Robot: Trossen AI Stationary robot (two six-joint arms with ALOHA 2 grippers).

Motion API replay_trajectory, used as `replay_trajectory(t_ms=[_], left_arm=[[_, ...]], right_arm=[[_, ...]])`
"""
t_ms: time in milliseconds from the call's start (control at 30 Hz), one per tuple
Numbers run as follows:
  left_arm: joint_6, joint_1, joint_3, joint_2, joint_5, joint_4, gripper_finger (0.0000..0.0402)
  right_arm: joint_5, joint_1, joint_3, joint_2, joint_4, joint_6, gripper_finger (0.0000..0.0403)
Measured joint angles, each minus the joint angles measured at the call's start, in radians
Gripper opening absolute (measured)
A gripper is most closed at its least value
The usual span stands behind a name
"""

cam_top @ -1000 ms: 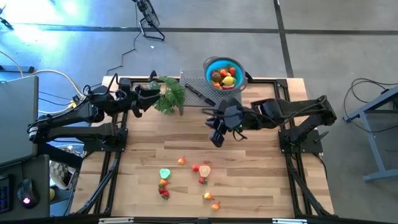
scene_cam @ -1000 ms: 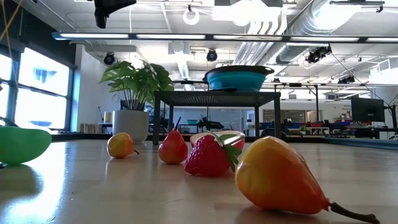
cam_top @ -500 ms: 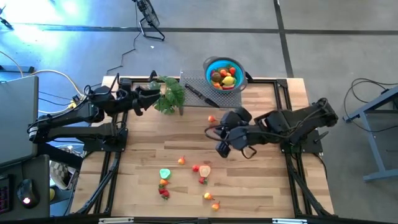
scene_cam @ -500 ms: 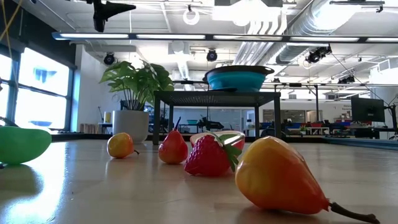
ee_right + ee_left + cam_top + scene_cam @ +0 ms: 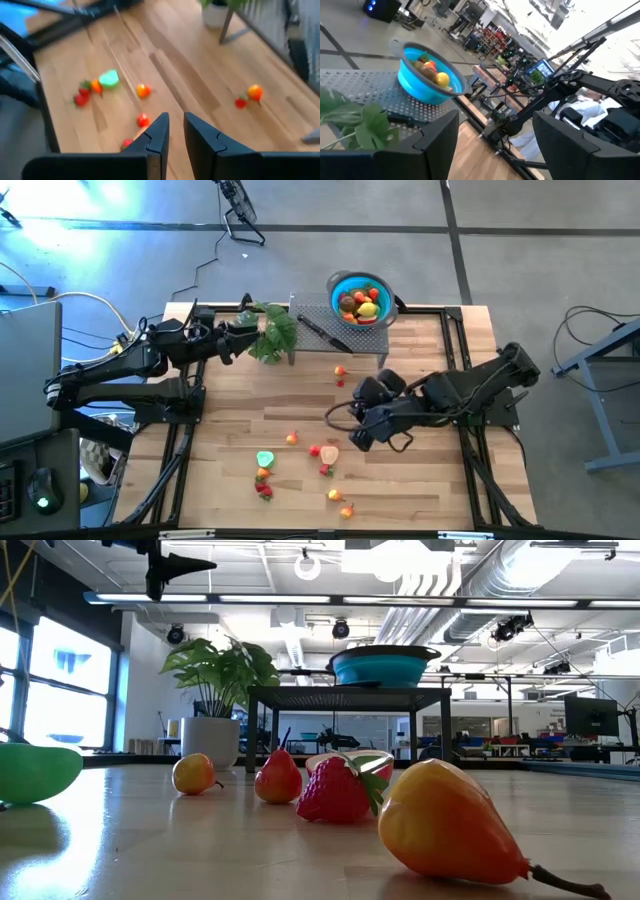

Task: Pick & Place Fruit
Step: Put the red strawberry in the blue bowl on the shelf

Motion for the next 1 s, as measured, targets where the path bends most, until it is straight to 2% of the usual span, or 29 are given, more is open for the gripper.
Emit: replay_trajectory(t_ms=[500, 700, 900, 1000], left_arm=[[0.0, 0.0, -0.001, 0.003, 0.021, -0.063, 0.0248], [0.0, 0.0, -0.001, 0.004, 0.021, -0.063, 0.0248], [0.0, 0.0, -0.001, 0.004, 0.021, -0.063, 0.0248], [0.0, 0.0, -0.001, 0.004, 0.021, -0.063, 0.0248]], right_arm=[[-0.012, -0.017, -0.005, 0.069, -0.028, 0.071, 0.005], [-0.011, -0.014, -0.102, 0.069, 0.032, 0.119, 0.005], [-0.048, -0.018, -0.277, 0.07, 0.257, 0.129, 0.005], [-0.067, -0.02, -0.337, 0.07, 0.313, 0.149, 0.005]])
